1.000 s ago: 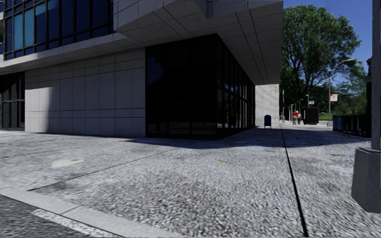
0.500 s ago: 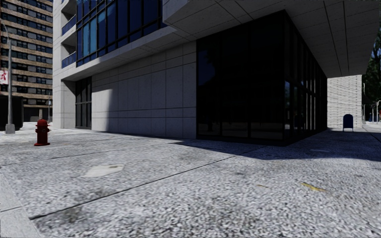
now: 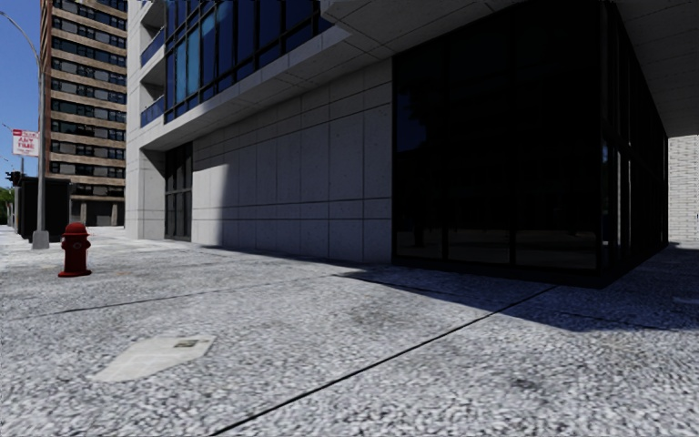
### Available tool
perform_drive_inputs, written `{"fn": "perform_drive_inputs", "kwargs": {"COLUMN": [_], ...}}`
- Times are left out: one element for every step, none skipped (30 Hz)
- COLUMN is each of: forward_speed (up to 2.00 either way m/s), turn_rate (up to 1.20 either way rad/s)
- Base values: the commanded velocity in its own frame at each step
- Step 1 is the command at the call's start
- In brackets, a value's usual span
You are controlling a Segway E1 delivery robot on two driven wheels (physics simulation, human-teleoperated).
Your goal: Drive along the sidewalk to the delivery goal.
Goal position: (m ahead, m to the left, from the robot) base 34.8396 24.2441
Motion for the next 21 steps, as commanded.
{"fn": "perform_drive_inputs", "kwargs": {"forward_speed": [2.00,2.00,2.00,2.00,2.00,2.00,2.00,2.00,2.00,2.00,2.00,2.00,2.00,2.00,2.00,2.00,2.00,2.00,2.00,2.00,2.00], "turn_rate": [0.70,0.70,0.70,0.70,0.70,0.70,0.70,0.70,0.70,0.70,0.70,0.70,0.70,0.70,0.70,0.70,0.70,0.70,0.70,0.70,0.70]}}
